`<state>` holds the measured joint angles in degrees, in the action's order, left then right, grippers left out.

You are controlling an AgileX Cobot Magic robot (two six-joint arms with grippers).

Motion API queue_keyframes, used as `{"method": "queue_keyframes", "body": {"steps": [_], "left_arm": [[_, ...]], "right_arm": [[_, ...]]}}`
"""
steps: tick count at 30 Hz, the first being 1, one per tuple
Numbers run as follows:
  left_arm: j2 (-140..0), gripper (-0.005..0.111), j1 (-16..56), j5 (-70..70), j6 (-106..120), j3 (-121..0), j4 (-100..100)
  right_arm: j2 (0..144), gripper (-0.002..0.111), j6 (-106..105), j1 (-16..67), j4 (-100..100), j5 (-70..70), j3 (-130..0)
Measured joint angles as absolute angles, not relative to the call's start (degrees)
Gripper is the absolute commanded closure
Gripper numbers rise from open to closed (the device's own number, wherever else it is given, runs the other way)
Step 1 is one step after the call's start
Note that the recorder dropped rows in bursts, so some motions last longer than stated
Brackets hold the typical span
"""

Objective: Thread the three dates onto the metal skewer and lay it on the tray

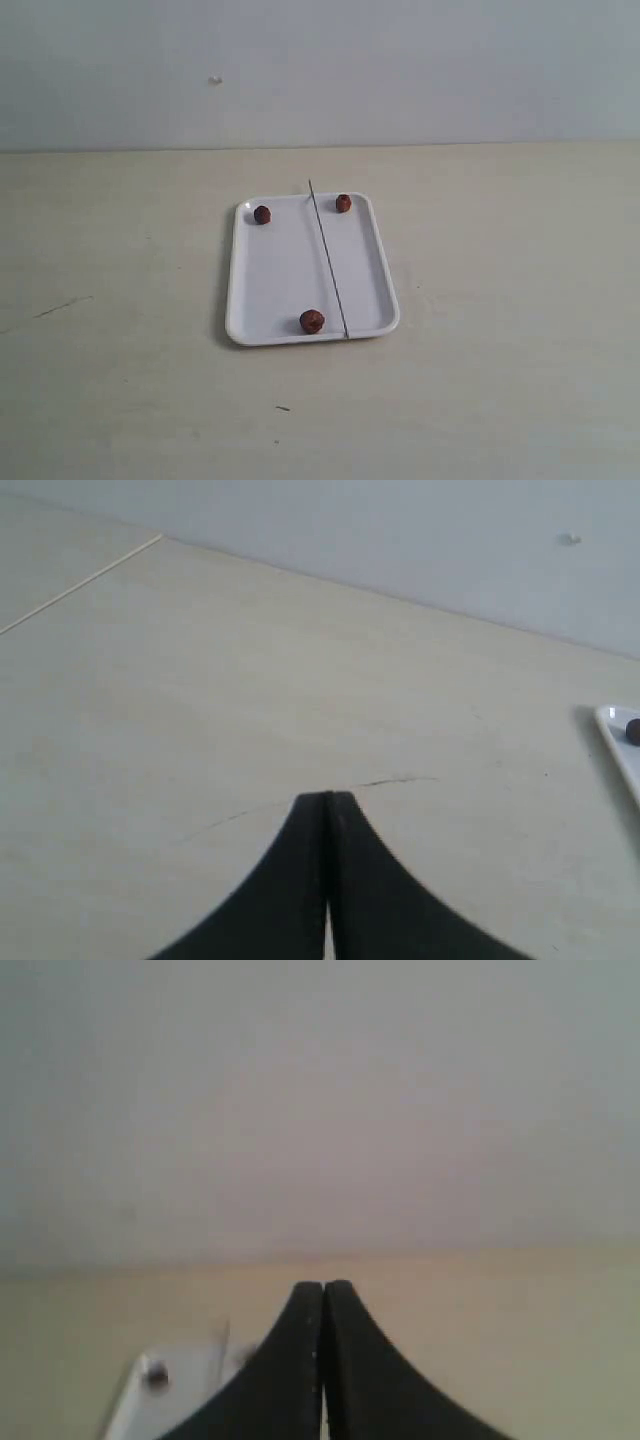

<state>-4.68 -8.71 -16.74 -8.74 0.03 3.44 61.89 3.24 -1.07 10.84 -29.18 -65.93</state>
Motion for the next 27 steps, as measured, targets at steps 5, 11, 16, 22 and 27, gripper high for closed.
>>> {"method": "queue_keyframes", "body": {"steps": [5, 11, 16, 22, 27], "left_arm": [[-4.7, 0.107, -8.7, -16.7, -8.7, 0.0, 3.4], [-4.7, 0.107, -8.7, -16.9, -8.7, 0.0, 3.4], [-4.7, 0.107, -8.7, -17.0, -8.7, 0.0, 3.4], [-4.7, 0.107, -8.7, -17.0, -8.7, 0.0, 3.4], [-4.7, 0.107, -8.7, -17.0, -8.7, 0.0, 3.4]], "right_arm": [[83.6, 0.108, -2.5, -0.2, 14.3, -62.0, -81.4], [98.6, 0.108, -1.2, 8.5, 14.7, -69.1, -84.6], [109.1, 0.108, 1.6, 14.7, 11.7, -69.3, -89.6], [120.7, 0.108, 5.4, 17.0, 7.9, -69.8, -102.9], [128.3, 0.106, 5.8, 17.2, 7.4, -69.8, -114.6]]}}
